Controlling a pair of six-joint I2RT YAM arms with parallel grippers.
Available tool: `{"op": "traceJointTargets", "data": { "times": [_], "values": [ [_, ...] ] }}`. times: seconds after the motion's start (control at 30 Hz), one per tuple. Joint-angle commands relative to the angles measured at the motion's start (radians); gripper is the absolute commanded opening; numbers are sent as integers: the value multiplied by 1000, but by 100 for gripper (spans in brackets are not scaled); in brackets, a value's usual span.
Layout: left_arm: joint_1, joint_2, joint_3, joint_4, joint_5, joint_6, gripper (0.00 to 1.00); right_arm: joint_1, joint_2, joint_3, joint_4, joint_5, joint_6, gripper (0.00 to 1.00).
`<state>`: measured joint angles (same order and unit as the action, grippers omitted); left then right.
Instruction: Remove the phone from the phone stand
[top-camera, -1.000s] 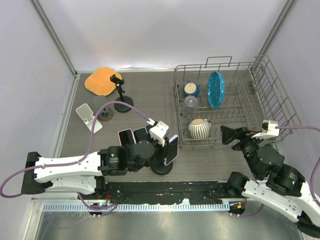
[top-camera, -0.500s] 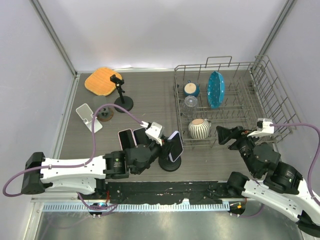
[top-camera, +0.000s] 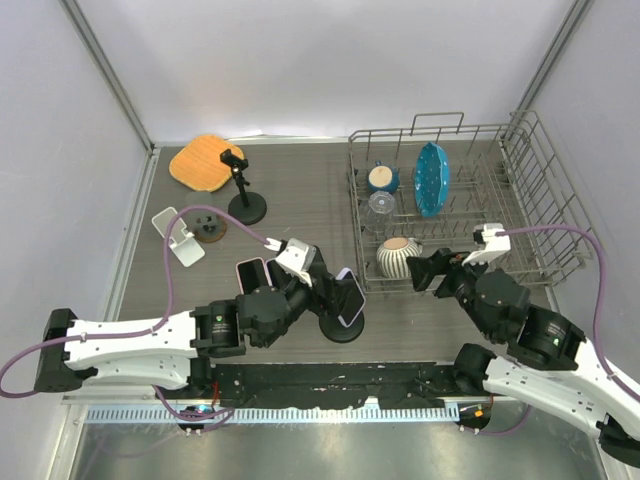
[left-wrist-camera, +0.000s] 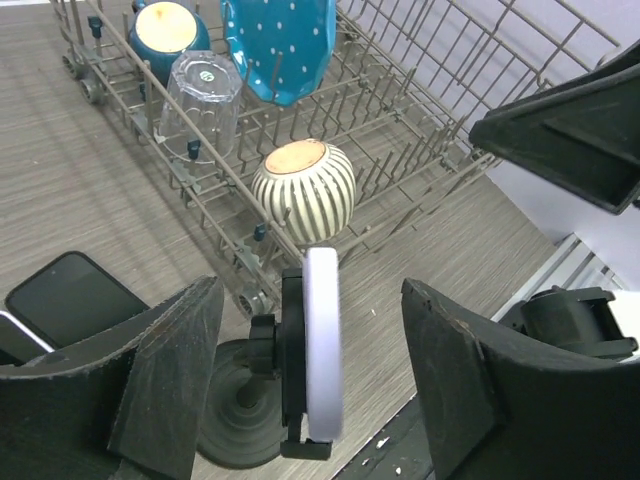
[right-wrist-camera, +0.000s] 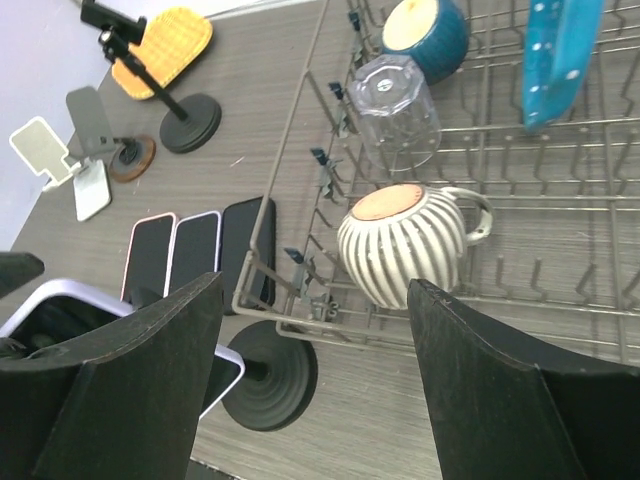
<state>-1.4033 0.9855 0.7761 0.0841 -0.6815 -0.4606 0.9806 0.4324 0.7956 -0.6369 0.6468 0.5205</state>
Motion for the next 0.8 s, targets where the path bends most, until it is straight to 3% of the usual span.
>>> {"op": "traceJointTargets", "data": {
  "times": [0.0,0.17,0.53,0.77],
  "values": [
    [0,-50,46,-52,-47,11,83,6,75,56,65,-133,-34,79],
    [27,-139,66,-177,-27,48,92,6,183,102,60,-262,-47,79],
    [234,-413,-78,-461,31,-99,91,6,379,102,72,-331,-68,79],
    [236,-351,-190,-374,220,-202,88,6,468,96,140,-355,-100,79]
  ]
}}
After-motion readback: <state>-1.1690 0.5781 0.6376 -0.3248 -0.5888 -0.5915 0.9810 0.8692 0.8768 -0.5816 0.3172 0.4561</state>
